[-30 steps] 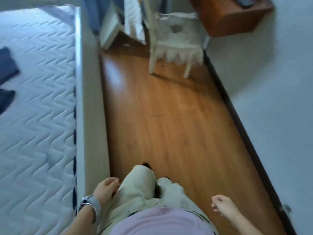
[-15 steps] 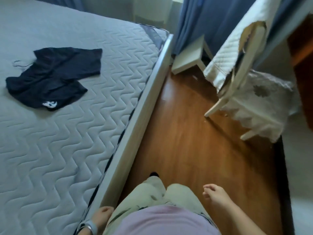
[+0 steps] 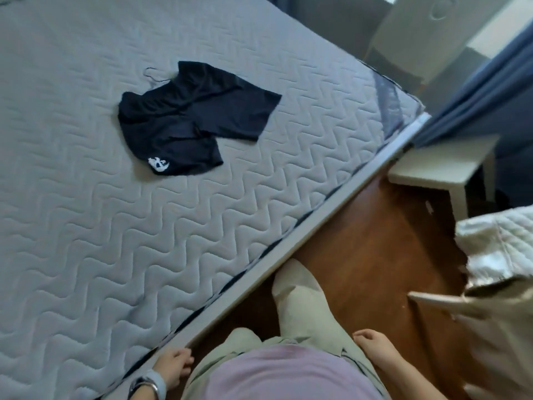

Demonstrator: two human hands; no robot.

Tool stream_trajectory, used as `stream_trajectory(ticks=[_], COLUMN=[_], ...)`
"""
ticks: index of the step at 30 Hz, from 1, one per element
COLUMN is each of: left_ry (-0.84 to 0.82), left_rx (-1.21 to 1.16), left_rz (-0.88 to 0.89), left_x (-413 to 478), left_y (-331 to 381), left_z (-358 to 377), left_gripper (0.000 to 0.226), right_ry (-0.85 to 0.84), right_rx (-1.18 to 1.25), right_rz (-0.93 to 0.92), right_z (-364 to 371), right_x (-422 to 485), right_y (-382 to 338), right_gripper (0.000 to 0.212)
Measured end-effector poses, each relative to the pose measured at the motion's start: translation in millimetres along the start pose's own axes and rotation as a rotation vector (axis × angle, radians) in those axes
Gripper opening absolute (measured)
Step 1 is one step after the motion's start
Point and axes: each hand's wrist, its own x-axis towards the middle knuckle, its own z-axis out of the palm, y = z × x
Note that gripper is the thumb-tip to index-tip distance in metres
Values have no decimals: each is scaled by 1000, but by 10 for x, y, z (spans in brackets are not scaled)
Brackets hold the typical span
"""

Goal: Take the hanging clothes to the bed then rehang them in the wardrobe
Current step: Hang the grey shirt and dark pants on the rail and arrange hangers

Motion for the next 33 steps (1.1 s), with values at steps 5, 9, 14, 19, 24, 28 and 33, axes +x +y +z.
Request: stream_trajectory(ticks=[5,9,14,19,24,28,33], left_ry=[8,29,34,38,67,151,389], left_rx=[-72,-157,-185,-219,-188,-65,-79], left_rz=[-10,9,30,61,179,283,252], left_x=[-115,-181,-19,245,548,1060,2124], left_y=[496,921,1393,1930,2781,3561,4410], left_z=[457,633,573,312,31,-64,-39], left_gripper=[37,11,18,30,12,27,63], right_ry=[27,35,-44,-192,-209,-86,37], right_rx=[-126,-155,-144,-232,-395,-641,-816], right_rz=[-131,-194,-246,-276,-372,-513,-710], right_z=[-891,-1347,-1351,-1079,-977,-834,-505], right_x=[606,896,1039,1058,1328,1770,2549], right_y=[-897,-1673,-2501,-3126,-3891,-4664,-5609], right_gripper=[15,17,18,19,23,28,41])
